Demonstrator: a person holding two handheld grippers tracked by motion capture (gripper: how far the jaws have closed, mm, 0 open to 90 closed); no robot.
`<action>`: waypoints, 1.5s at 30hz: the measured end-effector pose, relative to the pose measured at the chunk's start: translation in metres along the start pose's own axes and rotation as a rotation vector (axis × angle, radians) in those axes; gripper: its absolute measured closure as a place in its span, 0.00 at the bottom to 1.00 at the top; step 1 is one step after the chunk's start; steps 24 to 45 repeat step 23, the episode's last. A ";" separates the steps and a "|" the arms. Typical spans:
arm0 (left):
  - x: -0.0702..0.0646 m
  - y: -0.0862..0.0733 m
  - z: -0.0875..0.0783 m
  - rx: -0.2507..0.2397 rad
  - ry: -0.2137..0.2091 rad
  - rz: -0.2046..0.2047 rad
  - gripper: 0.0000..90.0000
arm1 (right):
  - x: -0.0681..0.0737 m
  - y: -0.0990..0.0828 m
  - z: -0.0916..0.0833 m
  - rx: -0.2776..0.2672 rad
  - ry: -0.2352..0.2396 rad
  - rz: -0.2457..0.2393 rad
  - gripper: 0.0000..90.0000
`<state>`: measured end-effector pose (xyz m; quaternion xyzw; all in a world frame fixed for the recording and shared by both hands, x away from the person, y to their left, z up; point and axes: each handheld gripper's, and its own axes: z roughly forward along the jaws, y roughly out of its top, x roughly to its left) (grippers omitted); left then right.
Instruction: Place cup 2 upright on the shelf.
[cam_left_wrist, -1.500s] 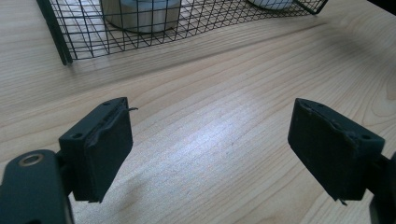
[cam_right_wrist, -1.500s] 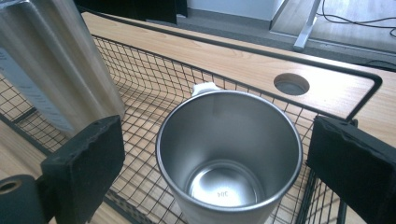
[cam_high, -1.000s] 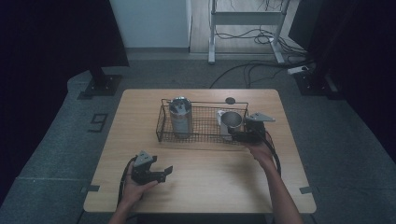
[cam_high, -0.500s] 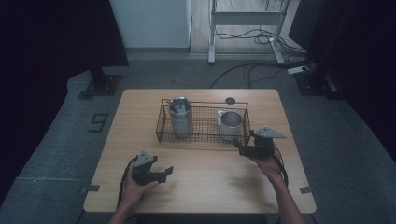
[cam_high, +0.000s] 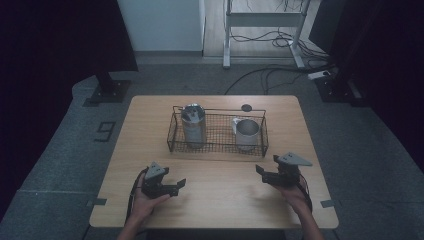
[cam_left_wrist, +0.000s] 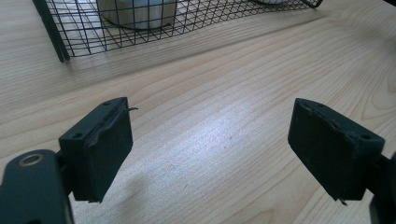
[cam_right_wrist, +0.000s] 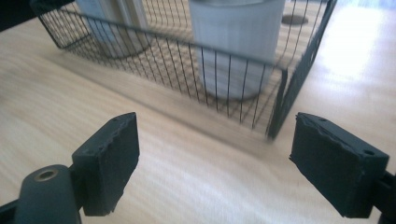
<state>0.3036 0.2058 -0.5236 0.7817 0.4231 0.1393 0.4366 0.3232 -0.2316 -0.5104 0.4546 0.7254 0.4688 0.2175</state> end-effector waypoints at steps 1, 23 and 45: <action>0.000 0.000 0.000 0.001 0.000 0.000 0.16 | 0.000 -0.003 0.000 0.004 0.001 0.004 0.17; 0.001 -0.002 0.000 0.005 0.011 0.002 0.16 | -0.007 -0.033 0.000 0.074 -0.019 0.018 0.17; 0.001 -0.002 0.000 0.005 0.011 0.002 0.16 | -0.007 -0.033 0.000 0.074 -0.019 0.018 0.17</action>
